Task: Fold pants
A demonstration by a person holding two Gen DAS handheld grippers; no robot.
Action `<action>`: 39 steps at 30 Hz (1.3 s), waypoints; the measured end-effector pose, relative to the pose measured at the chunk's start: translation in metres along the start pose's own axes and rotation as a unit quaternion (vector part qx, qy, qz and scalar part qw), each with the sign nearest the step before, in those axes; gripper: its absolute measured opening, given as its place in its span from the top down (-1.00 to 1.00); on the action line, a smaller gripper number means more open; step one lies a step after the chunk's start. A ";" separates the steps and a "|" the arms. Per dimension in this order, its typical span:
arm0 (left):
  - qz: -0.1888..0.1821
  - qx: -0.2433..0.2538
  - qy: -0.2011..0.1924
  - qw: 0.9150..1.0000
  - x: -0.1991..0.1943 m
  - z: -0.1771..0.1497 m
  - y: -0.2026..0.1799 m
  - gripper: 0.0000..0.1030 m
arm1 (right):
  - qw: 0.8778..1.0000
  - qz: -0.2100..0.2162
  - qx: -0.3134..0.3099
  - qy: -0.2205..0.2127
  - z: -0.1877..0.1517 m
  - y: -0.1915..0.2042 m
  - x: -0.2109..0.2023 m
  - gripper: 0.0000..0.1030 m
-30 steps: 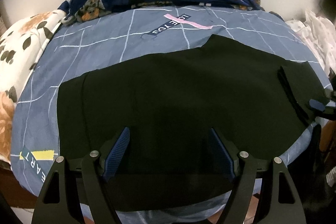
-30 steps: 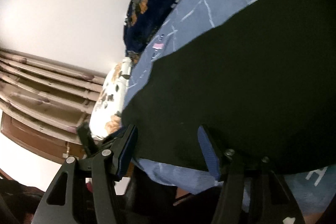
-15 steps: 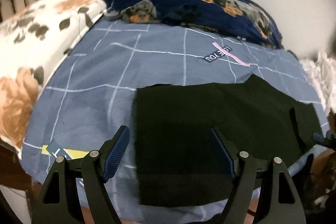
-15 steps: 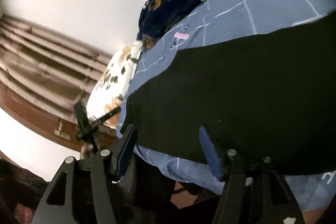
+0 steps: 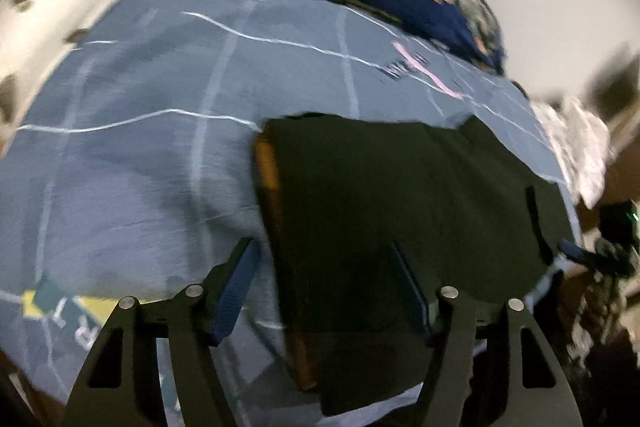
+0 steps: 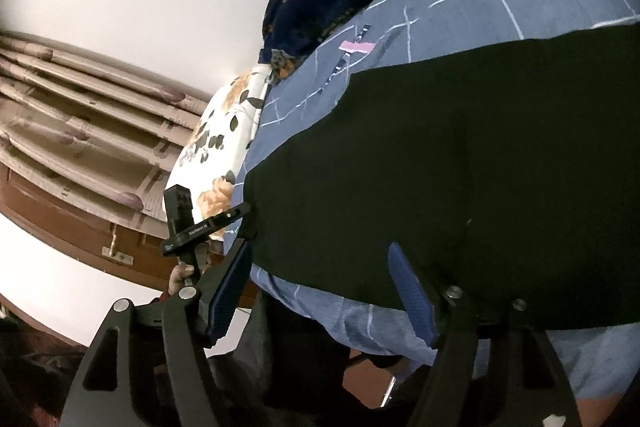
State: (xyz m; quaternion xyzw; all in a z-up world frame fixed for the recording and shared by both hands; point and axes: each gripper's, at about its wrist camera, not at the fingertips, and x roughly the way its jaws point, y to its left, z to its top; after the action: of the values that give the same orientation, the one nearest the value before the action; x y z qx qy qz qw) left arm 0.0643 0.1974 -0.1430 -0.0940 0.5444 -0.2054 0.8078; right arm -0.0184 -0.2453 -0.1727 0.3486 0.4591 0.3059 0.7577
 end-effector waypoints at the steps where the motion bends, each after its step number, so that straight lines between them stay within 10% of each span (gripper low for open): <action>1: 0.000 0.011 0.018 1.000 0.007 0.001 -0.001 -0.30 | 1.000 -0.001 0.002 0.000 -0.001 0.000 0.001 -0.38; 7: -0.012 0.043 0.032 0.999 0.012 0.012 -0.010 -0.26 | 1.000 -0.001 0.022 0.003 -0.003 -0.002 0.010 -0.44; 10: 0.020 0.085 0.013 0.996 0.007 0.015 -0.026 0.50 | 0.999 -0.006 0.032 0.007 -0.004 -0.004 0.015 -0.50; 16: 0.012 0.069 0.025 0.997 0.015 0.017 -0.017 0.53 | 0.999 -0.005 0.044 0.011 -0.003 -0.007 0.024 -0.54; 25: 0.050 0.088 0.017 0.995 0.023 0.029 -0.007 -0.51 | 0.999 -0.005 0.041 0.019 -0.005 -0.007 0.028 -0.56; 39: -0.157 0.034 0.064 0.985 0.031 0.029 0.016 -0.48 | 0.998 -0.032 0.049 0.026 -0.004 -0.002 0.035 -0.60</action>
State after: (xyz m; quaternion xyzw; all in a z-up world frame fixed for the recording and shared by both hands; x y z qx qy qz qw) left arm 0.1047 0.1961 -0.1639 -0.1372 0.5666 -0.3535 0.7316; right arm -0.0077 -0.2181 -0.1920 0.3622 0.5039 0.2679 0.7369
